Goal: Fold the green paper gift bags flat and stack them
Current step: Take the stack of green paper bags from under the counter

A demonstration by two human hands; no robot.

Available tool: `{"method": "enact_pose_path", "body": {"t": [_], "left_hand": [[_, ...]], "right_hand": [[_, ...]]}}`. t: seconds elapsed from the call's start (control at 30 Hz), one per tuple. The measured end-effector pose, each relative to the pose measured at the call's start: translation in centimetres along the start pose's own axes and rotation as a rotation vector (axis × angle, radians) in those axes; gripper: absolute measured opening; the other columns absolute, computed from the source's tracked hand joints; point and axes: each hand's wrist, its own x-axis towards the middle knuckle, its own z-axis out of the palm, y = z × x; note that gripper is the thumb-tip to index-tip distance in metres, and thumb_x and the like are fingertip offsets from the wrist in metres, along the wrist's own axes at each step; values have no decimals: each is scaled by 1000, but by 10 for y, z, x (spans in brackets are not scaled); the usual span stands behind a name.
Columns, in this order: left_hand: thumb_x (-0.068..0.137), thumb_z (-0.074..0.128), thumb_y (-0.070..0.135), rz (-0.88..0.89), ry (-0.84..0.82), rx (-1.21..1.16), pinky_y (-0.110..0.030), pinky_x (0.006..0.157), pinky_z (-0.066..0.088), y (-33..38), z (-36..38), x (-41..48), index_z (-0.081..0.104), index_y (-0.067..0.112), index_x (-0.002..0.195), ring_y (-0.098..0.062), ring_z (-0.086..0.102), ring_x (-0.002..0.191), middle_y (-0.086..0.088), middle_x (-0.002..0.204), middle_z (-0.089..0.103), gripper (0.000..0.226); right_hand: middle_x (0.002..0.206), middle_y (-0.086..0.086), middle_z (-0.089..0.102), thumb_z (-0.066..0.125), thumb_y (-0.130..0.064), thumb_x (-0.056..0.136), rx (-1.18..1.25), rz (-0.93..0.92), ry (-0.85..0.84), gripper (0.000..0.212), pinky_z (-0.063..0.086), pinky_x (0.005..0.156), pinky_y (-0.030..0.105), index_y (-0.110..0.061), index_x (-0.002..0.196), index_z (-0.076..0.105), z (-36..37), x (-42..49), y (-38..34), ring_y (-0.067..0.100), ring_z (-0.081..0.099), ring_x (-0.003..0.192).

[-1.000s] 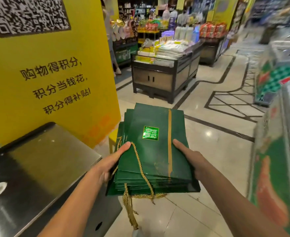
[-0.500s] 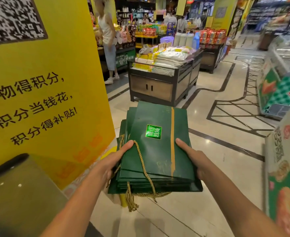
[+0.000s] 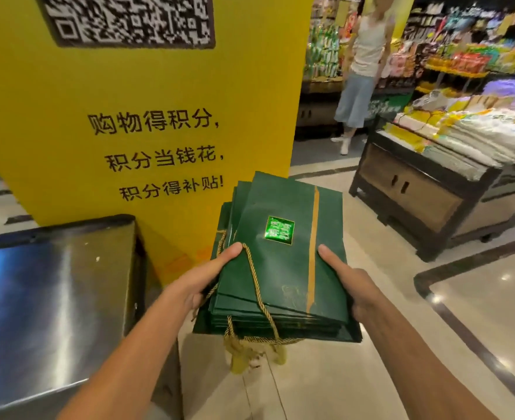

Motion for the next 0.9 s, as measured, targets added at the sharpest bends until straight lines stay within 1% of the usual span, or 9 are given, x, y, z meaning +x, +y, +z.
{"method": "enact_pose_path", "body": {"t": [0.07,0.13,0.27,0.37,0.47,0.57,0.7,0.8,0.9], "left_hand": [[69,76,62,18,80,-63,-35,77,58,1,-12,-1,67,12,116,-25,76,93,-9,99,79,69],[62,80,64,28,153,-116,-37,82,59,-1,-32,-1,67,12,120,-26,76,97,-10,104,78,79],[49,85,71,24,322,-195,-44,100,55,-7,-85,-9,68,9,120,-29,74,102,-11,108,77,96],[56,83,68,30,432,-279,-43,98,55,-13,-129,-21,69,9,119,-29,75,100,-13,107,77,87],[65,78,64,61,528,-351,-40,95,56,-18,-173,-41,70,10,116,-28,75,98,-12,105,78,75],[60,81,63,94,655,-418,-44,98,55,-29,-218,-65,69,6,117,-30,76,97,-13,104,78,81],[58,83,66,118,762,-529,-44,97,56,-52,-266,-99,69,8,119,-29,75,98,-12,107,77,85],[47,91,68,146,887,-619,-46,102,54,-77,-293,-124,68,9,124,-31,74,102,-12,111,76,100],[63,81,67,176,959,-666,-47,101,54,-96,-306,-142,65,8,125,-33,73,104,-14,113,76,87]], "right_hand": [[93,9,79,90,-53,62,-41,8,-91,69,60,67,35,-6,109,71,19,19,-13,28,77,84],[90,8,79,88,-50,67,-74,10,-180,59,58,61,32,-8,106,71,44,36,-22,27,76,82],[94,9,79,88,-53,64,-166,20,-336,65,58,63,33,-10,110,70,113,65,-30,29,76,87],[93,8,79,86,-51,68,-229,35,-472,57,58,62,33,-14,109,72,176,76,-29,28,76,84],[95,8,79,86,-52,69,-299,27,-592,59,60,62,35,-14,111,72,244,82,-22,27,77,84],[93,8,79,85,-51,72,-374,44,-714,55,60,62,34,-15,112,72,312,77,-14,26,77,82],[91,9,79,84,-48,74,-446,72,-885,50,60,59,33,-15,110,72,394,63,2,24,77,77],[96,12,78,87,-51,66,-523,115,-995,60,62,73,42,-12,110,73,448,51,19,29,77,85],[99,13,78,89,-54,60,-622,148,-1115,69,60,87,49,-11,111,73,495,39,39,32,76,91]]}}
